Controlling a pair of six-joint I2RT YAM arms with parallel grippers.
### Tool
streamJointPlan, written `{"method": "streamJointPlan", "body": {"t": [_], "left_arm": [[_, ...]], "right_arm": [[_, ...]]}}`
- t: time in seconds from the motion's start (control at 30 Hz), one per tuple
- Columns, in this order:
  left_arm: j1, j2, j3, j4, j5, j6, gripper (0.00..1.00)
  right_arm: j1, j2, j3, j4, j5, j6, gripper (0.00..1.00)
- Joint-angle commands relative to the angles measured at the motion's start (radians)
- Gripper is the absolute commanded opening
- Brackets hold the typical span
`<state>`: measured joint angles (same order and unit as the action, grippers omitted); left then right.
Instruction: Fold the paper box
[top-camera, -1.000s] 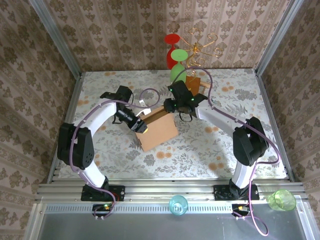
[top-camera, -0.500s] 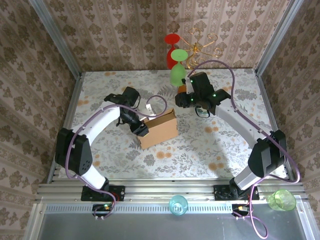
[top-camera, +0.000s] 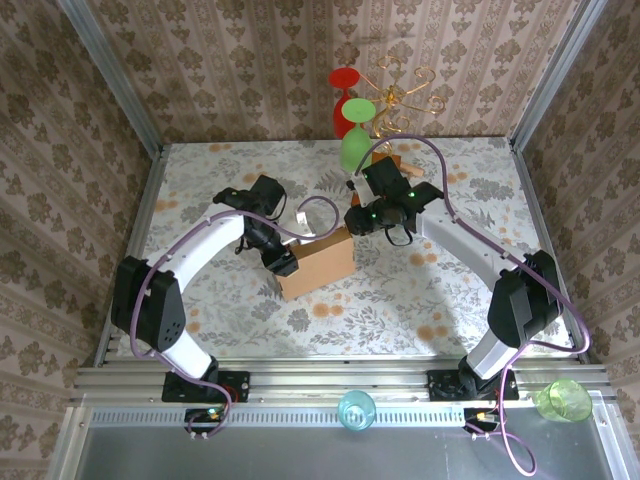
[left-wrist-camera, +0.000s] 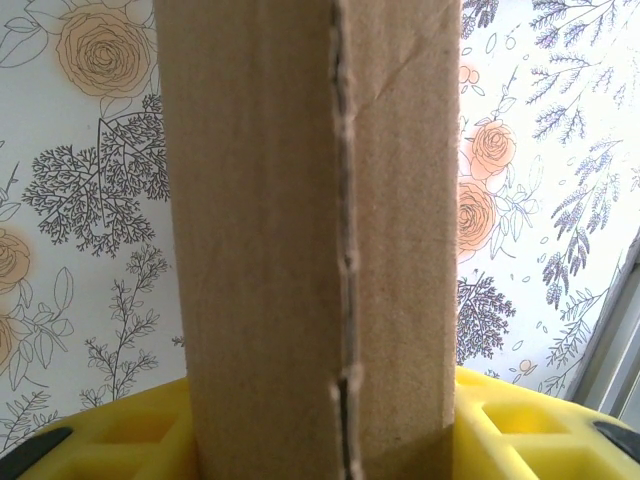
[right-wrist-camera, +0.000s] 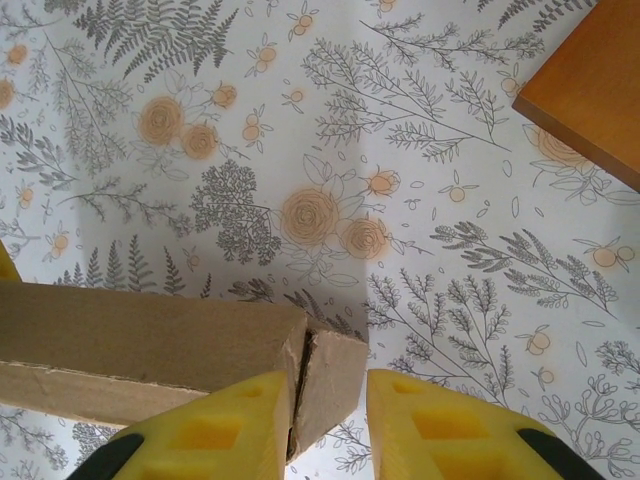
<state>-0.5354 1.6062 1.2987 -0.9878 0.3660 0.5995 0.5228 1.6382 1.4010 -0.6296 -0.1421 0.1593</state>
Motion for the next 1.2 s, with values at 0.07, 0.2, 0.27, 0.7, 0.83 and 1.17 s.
{"method": "streamJointPlan", "body": {"t": [0.07,0.2,0.27,0.7,0.83,1.17], "left_arm": [[-0.006,0.009,0.029,-0.023,-0.002,0.021,0.50],[-0.007,0.007,0.028,-0.022,-0.004,0.017,0.50],[-0.010,0.005,0.025,-0.020,-0.010,0.016,0.50],[-0.049,-0.059,-0.024,0.043,-0.073,0.047,0.46],[-0.081,-0.100,-0.059,0.068,-0.113,0.108,0.45],[-0.127,-0.123,-0.102,0.088,-0.209,0.167,0.45]], "right_arm": [[0.025,-0.004,0.004,-0.029,0.050,-0.029,0.26],[0.032,-0.040,-0.033,-0.012,0.074,-0.020,0.27],[0.032,-0.054,-0.040,-0.013,0.083,-0.008,0.26],[-0.007,-0.126,0.009,-0.084,0.046,0.563,0.37],[-0.026,-0.124,0.005,-0.167,0.027,0.787,0.39],[-0.043,-0.133,-0.061,-0.141,-0.047,0.909,0.39]]}}
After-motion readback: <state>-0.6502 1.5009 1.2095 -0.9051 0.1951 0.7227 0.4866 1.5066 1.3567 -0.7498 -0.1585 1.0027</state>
